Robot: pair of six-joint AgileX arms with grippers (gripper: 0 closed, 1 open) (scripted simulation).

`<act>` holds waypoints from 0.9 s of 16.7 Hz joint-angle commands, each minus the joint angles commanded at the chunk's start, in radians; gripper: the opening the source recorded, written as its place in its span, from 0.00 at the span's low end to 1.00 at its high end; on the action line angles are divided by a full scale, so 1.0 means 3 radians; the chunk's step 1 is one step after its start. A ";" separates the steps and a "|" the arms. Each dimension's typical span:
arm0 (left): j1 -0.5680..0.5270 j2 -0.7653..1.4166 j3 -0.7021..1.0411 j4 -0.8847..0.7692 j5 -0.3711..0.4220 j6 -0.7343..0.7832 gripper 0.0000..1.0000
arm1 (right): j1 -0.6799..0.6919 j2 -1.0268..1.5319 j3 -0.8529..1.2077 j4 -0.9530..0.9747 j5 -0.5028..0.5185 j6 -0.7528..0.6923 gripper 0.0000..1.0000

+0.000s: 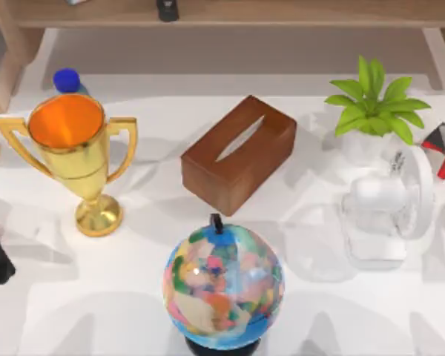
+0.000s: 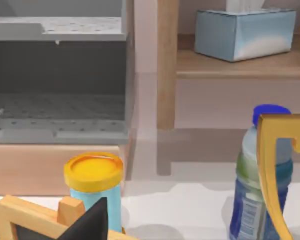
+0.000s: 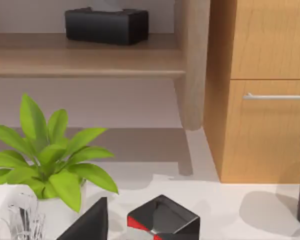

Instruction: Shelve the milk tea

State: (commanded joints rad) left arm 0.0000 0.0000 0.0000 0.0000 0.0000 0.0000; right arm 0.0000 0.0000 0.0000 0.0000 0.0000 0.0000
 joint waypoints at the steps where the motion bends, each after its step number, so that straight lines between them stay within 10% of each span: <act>1: 0.0000 0.0000 0.0000 0.0000 0.0000 0.0000 1.00 | 0.0000 0.0000 0.0000 0.0000 0.0000 0.0000 1.00; 15: 0.0000 0.0000 0.0000 0.0000 0.0000 0.0000 1.00 | -0.1372 0.2951 0.0301 0.2545 -0.1305 -0.0157 1.00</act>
State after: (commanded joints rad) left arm 0.0000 0.0000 0.0000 0.0000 0.0000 0.0000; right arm -0.4115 0.8854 0.0903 0.7636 -0.3914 -0.0471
